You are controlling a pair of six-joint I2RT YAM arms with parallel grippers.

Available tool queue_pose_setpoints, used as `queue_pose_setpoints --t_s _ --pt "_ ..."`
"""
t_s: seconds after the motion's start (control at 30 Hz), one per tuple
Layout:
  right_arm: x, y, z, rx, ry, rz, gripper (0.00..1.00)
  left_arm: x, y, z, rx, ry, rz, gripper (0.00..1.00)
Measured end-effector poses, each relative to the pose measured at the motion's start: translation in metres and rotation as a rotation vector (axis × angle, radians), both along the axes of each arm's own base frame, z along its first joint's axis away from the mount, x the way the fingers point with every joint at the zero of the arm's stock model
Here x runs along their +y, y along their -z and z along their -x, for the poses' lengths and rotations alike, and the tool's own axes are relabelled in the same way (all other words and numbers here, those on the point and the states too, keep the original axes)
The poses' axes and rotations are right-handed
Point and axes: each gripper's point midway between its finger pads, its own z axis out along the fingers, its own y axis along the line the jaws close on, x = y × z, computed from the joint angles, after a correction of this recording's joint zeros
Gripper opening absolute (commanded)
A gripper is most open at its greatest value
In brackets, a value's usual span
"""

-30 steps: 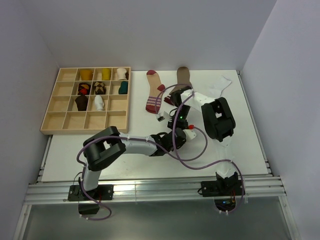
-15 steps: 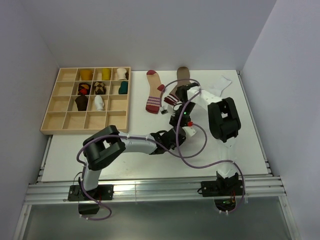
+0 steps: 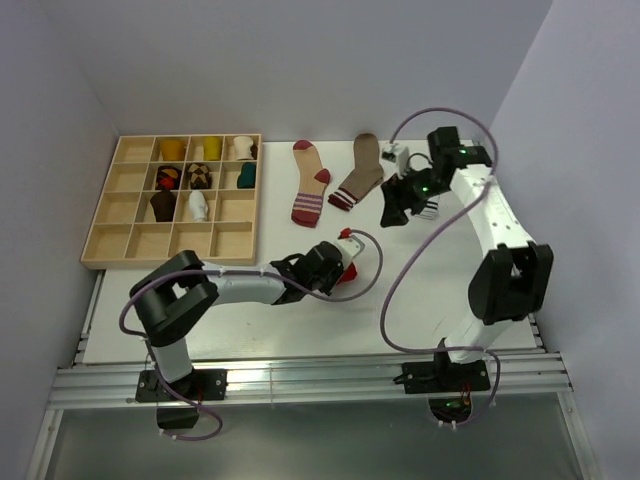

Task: Roll the socks
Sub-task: Pick up the sock at the center of the board, then place the sock in the storage box.

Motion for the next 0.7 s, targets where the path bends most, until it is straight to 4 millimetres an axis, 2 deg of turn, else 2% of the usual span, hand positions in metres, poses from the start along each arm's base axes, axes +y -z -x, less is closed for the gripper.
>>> queue_pose_setpoints --t_s 0.07,0.17,0.3,0.37,0.5,0.63,0.7 --pt "-0.013 -0.021 -0.002 -0.053 0.066 -0.021 0.8 0.014 -0.007 -0.007 0.015 -0.048 0.016 0.0" --pt "-0.023 -0.041 0.0 -0.099 0.126 -0.031 0.8 0.035 -0.026 -0.021 0.011 -0.141 0.056 0.0" --pt "-0.029 -0.046 0.008 -0.114 0.182 -0.016 0.8 0.069 -0.07 -0.052 -0.054 -0.343 0.144 0.0" --pt "-0.033 -0.044 0.015 -0.107 0.206 -0.002 0.8 0.099 -0.099 -0.072 -0.114 -0.495 0.182 0.0" --pt "-0.035 -0.045 0.023 -0.108 0.229 0.01 0.8 0.163 -0.141 -0.105 -0.228 -0.807 0.192 0.0" --pt "-0.036 -0.055 0.026 -0.137 0.254 0.003 0.81 0.226 -0.16 -0.126 -0.302 -1.108 0.127 0.0" --pt "-0.036 -0.059 0.027 -0.149 0.261 -0.004 0.81 0.256 -0.158 -0.138 -0.325 -1.241 0.063 0.0"
